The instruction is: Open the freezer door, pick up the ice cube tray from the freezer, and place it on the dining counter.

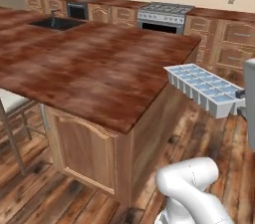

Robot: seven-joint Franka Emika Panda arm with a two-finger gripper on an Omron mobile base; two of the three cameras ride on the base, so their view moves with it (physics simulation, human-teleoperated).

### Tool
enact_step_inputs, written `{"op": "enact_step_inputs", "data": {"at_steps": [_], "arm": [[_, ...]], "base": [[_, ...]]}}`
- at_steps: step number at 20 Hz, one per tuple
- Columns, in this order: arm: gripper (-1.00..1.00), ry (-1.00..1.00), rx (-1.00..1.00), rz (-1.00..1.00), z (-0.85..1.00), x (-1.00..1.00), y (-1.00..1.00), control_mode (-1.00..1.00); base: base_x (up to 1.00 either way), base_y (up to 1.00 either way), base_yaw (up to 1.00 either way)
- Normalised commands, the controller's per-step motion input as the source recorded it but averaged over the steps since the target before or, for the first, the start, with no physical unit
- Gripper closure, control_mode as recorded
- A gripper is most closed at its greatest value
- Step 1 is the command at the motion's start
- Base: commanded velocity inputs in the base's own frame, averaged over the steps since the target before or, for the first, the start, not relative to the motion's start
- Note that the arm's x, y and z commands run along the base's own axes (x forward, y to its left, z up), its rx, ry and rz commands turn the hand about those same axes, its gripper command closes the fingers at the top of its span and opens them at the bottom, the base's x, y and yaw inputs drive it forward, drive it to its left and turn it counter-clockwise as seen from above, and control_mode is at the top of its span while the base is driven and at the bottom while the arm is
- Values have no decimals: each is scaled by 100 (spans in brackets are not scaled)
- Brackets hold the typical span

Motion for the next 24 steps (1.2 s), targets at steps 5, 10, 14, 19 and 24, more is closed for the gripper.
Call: {"op": "enact_step_inputs", "data": {"at_steps": [5, 10, 14, 19, 24], "arm": [[100, 0, 0, 0, 0, 0, 0, 100], [100, 0, 0, 0, 0, 0, 0, 100], [100, 0, 0, 0, 0, 0, 0, 100], [100, 0, 0, 0, 0, 0, 0, 100], [100, 0, 0, 0, 0, 0, 0, 100]], "base": [[1, 100, -54], [12, 100, -43], [36, 100, -35], [59, 100, -26], [47, 100, -25]]}}
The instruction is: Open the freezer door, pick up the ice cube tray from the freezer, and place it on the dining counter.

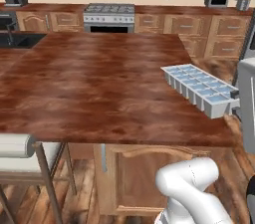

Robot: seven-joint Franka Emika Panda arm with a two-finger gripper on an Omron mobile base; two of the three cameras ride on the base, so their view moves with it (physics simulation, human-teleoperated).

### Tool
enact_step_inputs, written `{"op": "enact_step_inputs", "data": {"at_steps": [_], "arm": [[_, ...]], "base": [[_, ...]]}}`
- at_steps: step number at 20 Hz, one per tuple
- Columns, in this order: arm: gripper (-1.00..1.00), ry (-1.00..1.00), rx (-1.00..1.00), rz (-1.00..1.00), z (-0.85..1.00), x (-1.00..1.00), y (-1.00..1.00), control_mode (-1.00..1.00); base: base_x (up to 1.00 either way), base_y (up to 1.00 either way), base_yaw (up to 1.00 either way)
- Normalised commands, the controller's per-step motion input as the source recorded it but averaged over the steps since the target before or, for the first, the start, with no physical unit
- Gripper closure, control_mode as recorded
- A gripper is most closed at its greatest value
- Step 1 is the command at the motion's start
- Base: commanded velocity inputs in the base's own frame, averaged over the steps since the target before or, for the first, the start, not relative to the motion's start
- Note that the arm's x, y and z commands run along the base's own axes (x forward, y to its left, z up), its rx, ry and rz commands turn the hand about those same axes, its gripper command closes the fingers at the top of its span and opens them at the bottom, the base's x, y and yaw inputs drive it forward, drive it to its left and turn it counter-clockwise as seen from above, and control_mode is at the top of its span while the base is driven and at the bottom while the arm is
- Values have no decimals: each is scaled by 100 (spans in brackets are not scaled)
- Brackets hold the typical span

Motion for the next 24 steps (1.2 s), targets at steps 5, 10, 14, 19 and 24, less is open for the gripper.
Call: {"op": "enact_step_inputs", "data": {"at_steps": [5, 10, 14, 19, 24], "arm": [[100, 0, 0, 0, 0, 0, 0, 100], [100, 0, 0, 0, 0, 0, 0, 100], [100, 0, 0, 0, 0, 0, 0, 100], [100, 0, 0, 0, 0, 0, 0, 100], [100, 2, 0, 12, -12, 59, 1, -100]], "base": [[65, 81, -11], [68, 37, -1], [66, 16, 0], [65, 2, 0], [30, 1, 1]]}}
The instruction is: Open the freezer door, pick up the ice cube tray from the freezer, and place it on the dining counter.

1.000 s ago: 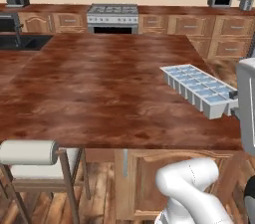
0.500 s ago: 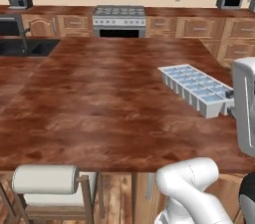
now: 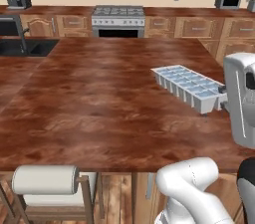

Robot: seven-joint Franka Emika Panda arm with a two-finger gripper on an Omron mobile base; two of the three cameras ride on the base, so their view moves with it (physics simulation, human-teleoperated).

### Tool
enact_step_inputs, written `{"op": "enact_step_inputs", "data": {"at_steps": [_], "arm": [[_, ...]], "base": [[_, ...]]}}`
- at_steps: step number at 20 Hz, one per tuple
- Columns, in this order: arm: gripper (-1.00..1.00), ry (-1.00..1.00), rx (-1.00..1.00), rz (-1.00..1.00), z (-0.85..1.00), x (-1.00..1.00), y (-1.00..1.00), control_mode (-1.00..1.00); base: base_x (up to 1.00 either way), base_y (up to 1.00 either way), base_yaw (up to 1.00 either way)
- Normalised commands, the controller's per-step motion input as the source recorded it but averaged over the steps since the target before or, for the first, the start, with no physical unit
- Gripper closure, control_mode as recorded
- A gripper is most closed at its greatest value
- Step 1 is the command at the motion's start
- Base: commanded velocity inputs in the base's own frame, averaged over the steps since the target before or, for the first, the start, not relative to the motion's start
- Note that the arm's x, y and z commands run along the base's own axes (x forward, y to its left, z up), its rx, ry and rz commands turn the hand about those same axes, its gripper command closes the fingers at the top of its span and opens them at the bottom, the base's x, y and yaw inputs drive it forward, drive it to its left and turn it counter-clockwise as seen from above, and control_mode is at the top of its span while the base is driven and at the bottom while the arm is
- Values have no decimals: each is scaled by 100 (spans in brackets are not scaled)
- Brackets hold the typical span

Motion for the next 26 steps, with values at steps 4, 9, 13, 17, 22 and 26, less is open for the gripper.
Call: {"op": "enact_step_inputs", "data": {"at_steps": [4, 9, 13, 17, 22, 26], "arm": [[100, 11, 0, 31, -26, 100, 0, -100], [100, 12, 0, 29, -40, 100, 5, -100], [100, 7, 0, 23, -51, 100, 29, -100], [100, 2, -1, 18, -58, 89, 49, -100], [100, 0, -3, 5, -57, 40, 57, -100], [100, 0, -1, 3, -45, 38, 36, -100]], "base": [[0, 0, 0], [0, 0, 0], [0, 0, 0], [0, 0, 0], [0, 0, 0], [0, 0, 0]]}}
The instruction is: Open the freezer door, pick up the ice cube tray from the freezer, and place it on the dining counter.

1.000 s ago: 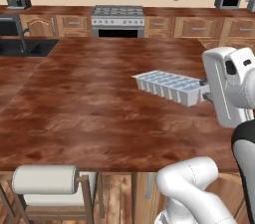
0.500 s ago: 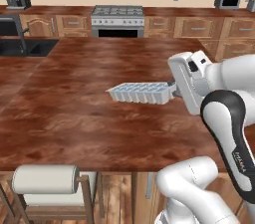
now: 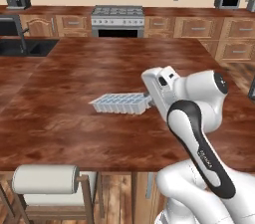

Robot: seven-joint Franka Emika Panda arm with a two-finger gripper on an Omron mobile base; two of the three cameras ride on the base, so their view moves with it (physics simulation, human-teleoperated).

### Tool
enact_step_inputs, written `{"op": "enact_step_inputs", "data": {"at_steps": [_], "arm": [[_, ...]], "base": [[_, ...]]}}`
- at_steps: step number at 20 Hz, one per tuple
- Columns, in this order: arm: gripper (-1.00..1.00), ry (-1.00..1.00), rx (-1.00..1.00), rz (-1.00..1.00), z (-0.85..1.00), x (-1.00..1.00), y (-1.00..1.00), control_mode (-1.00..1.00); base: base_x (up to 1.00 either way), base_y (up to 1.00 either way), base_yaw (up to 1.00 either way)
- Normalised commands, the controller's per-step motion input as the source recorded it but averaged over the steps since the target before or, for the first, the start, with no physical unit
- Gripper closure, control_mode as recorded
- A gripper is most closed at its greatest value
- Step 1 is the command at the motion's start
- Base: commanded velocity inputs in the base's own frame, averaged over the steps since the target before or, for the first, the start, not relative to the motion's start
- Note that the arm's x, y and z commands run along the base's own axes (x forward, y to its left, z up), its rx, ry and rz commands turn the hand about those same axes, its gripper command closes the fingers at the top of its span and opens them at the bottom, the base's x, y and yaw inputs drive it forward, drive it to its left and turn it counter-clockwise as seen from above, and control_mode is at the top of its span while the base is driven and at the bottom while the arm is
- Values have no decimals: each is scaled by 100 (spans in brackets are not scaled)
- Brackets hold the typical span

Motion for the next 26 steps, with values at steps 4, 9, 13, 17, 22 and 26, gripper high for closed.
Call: {"op": "enact_step_inputs", "data": {"at_steps": [4, 9, 13, 17, 22, 26], "arm": [[100, 0, 0, 6, -49, 41, 15, -100], [100, 2, -1, 6, -58, 33, 28, -100], [100, 2, -3, 5, -66, 32, 42, -100], [100, 0, -3, 5, -65, 33, 39, -100], [100, 0, -3, 4, -57, 39, 35, -100], [100, 0, 0, 6, -42, 43, 24, -100]], "base": [[0, 0, 0], [0, 0, 0], [0, 0, 0], [0, 0, 0], [0, 0, 0], [0, 0, 0]]}}
